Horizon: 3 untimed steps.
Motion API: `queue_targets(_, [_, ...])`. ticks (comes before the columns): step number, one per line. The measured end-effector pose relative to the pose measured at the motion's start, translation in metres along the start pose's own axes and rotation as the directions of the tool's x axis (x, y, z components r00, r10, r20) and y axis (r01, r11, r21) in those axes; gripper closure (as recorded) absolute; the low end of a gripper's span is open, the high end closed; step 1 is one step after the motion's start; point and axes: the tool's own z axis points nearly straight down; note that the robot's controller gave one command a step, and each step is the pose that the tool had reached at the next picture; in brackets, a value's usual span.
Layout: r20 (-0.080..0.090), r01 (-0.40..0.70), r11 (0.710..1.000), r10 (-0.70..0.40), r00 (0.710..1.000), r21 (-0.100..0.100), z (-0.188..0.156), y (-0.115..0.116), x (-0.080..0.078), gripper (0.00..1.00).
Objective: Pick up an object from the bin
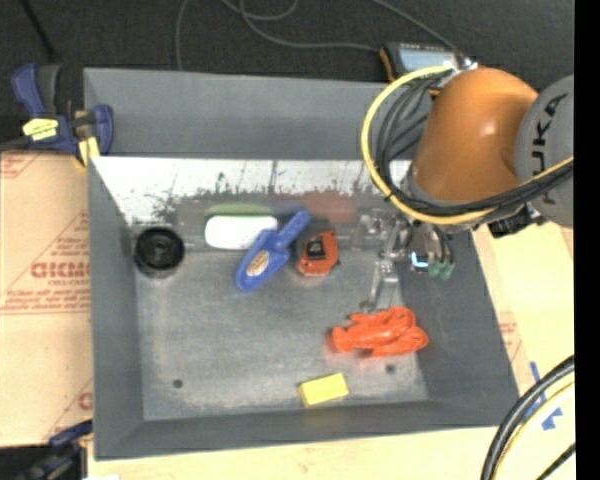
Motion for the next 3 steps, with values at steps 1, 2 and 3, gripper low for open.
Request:
queue_targets(1, [0.005,0.017,1.000,-0.017,1.000,0.003,0.048,-0.029,0.016,0.00])
queue_targets(2, [0.002,-0.076,0.997,0.076,0.997,0.001,0.095,-0.046,-0.004,0.00])
queue_targets(3, [-0.003,-0.156,0.988,0.156,0.988,0.002,0.109,-0.081,0.008,0.00])
